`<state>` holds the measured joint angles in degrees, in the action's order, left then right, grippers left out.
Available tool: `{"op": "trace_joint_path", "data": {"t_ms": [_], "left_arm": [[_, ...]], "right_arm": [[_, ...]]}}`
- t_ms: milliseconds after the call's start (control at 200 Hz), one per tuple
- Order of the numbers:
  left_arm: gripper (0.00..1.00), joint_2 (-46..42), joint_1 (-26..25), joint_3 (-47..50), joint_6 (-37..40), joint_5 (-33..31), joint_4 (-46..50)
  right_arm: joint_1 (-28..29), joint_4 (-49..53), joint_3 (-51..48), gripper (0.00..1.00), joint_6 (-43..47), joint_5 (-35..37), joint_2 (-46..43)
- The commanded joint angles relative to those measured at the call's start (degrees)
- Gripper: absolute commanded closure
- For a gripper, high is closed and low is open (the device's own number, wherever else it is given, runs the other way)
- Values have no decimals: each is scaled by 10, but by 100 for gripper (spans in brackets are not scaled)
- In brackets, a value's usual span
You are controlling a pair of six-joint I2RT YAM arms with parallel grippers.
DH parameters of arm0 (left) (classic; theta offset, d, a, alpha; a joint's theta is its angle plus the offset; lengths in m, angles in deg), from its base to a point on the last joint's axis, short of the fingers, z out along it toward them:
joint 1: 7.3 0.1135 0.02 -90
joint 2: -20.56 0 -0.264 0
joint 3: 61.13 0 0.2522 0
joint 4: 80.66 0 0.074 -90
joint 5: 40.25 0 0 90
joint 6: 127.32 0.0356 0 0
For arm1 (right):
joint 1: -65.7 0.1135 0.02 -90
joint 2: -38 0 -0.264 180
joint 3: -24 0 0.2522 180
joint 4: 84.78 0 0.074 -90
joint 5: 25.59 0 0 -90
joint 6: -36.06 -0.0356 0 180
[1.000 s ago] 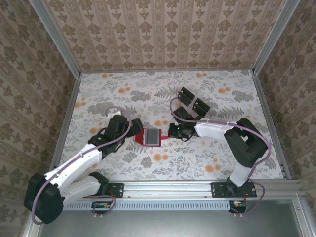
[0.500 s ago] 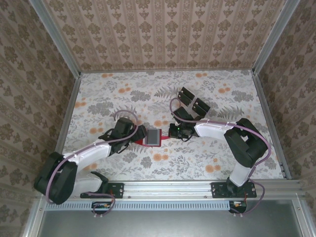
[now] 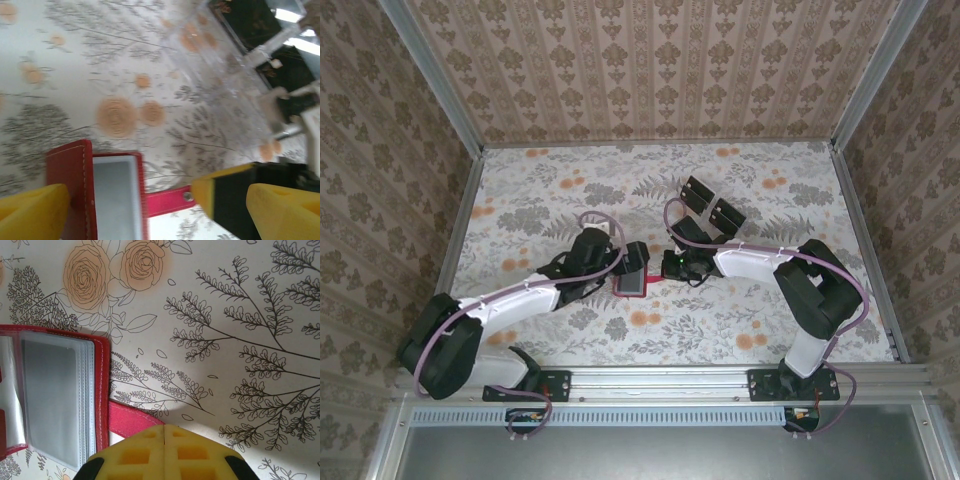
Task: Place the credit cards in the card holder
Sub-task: Close the card holder at the center of the table.
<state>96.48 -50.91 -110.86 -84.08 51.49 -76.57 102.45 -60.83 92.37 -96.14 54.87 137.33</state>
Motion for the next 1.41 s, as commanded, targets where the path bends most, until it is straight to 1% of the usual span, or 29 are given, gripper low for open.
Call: {"op": "trace_joint_path", "data": {"t_ms": [0,130,215,300,350,430,590,615,630,675,845,970,1135,1285,1400], "left_arm": [[0,38,-23,-19,-12,-4,-29],[0,87,-37,-24,-22,-6,-51],[0,105,-41,-24,-25,-9,-58],[0,114,-42,-22,-28,-15,-60],[0,119,-42,-20,-29,-17,-62],[0,125,-43,-18,-31,-17,-66],[0,133,-44,-12,-36,-21,-71],[0,135,-45,-12,-37,-25,-69],[0,136,-47,-12,-38,-27,-67],[0,139,-49,-14,-41,-35,-54],[0,143,-56,-13,-49,-51,-28],[0,125,-54,-20,-45,-52,-10],[0,81,-39,-63,-10,-34,58],[0,43,-7,-109,33,-13,146],[0,13,14,-131,68,-25,224]], "right_arm": [[-1,-4,-1,100,7,-8,-9],[-4,0,1,100,8,-9,-17],[-8,3,-2,90,8,-9,-33],[-12,11,-12,75,7,-4,-63],[-15,16,-22,70,6,-2,-83],[-18,29,-40,66,4,5,-119],[-27,56,-81,65,-3,22,-190],[-29,58,-87,65,-5,24,-192],[-30,60,-89,65,-6,24,-210],[-32,65,-95,65,-8,26,-226],[-34,84,-91,65,-9,28,-251],[-34,95,-83,64,-7,24,-256],[-33,108,-70,63,0,15,-259],[-28,111,-58,64,1,6,-260],[-17,111,-39,64,-2,0,-250]]}}
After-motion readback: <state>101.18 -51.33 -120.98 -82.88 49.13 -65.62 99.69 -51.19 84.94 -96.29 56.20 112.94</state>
